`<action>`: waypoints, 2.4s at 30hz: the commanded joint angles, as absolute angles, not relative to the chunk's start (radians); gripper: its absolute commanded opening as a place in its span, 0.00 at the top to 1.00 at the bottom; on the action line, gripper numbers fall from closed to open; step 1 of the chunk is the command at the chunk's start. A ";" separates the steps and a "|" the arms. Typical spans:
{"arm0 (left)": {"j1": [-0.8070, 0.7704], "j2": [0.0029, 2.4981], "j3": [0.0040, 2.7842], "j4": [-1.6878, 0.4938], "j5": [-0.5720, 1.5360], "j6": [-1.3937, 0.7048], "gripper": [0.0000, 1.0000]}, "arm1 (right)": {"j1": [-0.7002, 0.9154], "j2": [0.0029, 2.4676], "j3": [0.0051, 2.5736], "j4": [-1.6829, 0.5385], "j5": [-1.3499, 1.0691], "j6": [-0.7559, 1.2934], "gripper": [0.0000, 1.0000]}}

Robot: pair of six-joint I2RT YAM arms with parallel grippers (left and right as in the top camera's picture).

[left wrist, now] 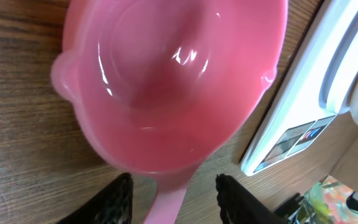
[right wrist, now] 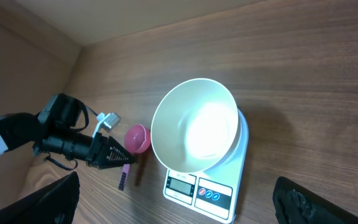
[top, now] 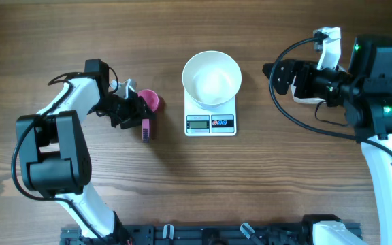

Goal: Scoop item into bowl and weigh 150g on scale
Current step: 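Close the left gripper on the pink scoop's handle, then lift the pink scoop with the left gripper toward the right gripper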

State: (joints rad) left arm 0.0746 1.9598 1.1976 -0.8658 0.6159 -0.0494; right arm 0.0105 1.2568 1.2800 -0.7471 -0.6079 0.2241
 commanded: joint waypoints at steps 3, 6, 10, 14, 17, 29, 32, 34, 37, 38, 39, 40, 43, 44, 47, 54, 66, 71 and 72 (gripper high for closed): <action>0.075 1.969 1.193 -0.863 0.635 -0.030 0.60 | 0.014 1.253 1.298 -0.745 -0.598 0.236 0.00; 0.075 1.969 1.193 -0.864 0.635 -0.030 0.64 | 0.014 1.253 1.298 -0.746 -0.598 0.236 0.00; 0.075 1.969 1.193 -0.864 0.635 -0.030 0.68 | 0.014 1.253 1.298 -0.746 -0.598 0.237 0.00; 0.075 1.969 1.193 -0.864 0.635 -0.030 0.71 | 0.014 1.253 1.298 -0.745 -0.598 0.237 0.00; 0.075 1.969 1.193 -0.864 0.635 -0.031 0.77 | 0.014 1.253 1.298 -0.746 -0.598 0.237 0.00; 0.081 1.963 1.197 -0.869 0.760 -0.068 0.96 | 0.014 1.253 1.299 -0.730 -0.599 0.236 0.00; 0.097 1.948 1.214 -0.876 0.863 -0.100 0.96 | 0.014 1.253 1.308 -0.730 -0.602 0.239 0.01; 0.110 1.929 1.228 -0.878 0.928 -0.139 0.96 | 0.014 1.253 1.328 -0.748 -0.607 0.254 0.05; 0.136 1.882 1.253 -0.874 1.128 -0.143 0.96 | 0.014 1.253 1.398 -0.809 -0.606 0.297 0.08; 0.144 1.863 1.263 -0.868 1.206 -0.143 0.96 | 0.014 1.253 1.419 -0.828 -0.607 0.302 0.08; 0.152 1.842 1.272 -0.862 1.284 -0.143 0.96 | 0.014 1.253 1.449 -0.858 -0.606 0.315 0.08; 0.159 1.822 1.281 -0.854 1.357 -0.144 0.96 | 0.014 1.253 1.476 -0.882 -0.612 0.323 0.04; 0.164 1.766 1.304 -0.786 1.507 -0.229 0.96 | 0.014 1.250 1.509 -0.872 -0.745 0.325 0.00; 0.159 1.749 1.311 -0.753 1.520 -0.289 0.96 | 0.014 1.249 1.509 -0.863 -0.809 0.326 0.00; 0.135 1.695 1.327 -0.647 1.522 -0.467 0.96 | 0.014 1.253 1.496 -0.853 -0.869 0.494 0.00; 0.020 1.534 1.330 -0.147 1.341 -0.981 0.96 | 0.094 1.260 1.423 -0.789 -0.870 0.790 0.15; -0.117 1.457 1.330 0.180 0.835 -1.652 0.96 | 0.321 1.263 1.422 -0.387 -0.636 1.150 0.30; -0.142 1.457 1.330 0.353 0.809 -1.752 0.96 | 0.322 1.289 1.423 -0.291 -0.651 1.251 0.40; -0.149 1.457 1.330 0.379 0.799 -1.769 0.96 | 0.325 1.300 1.423 -0.271 -0.669 1.271 0.42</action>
State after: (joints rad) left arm -0.1268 1.4605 1.3243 0.3157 0.8688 -1.6234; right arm 0.3176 1.2652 1.4216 -0.3092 -0.6750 1.1633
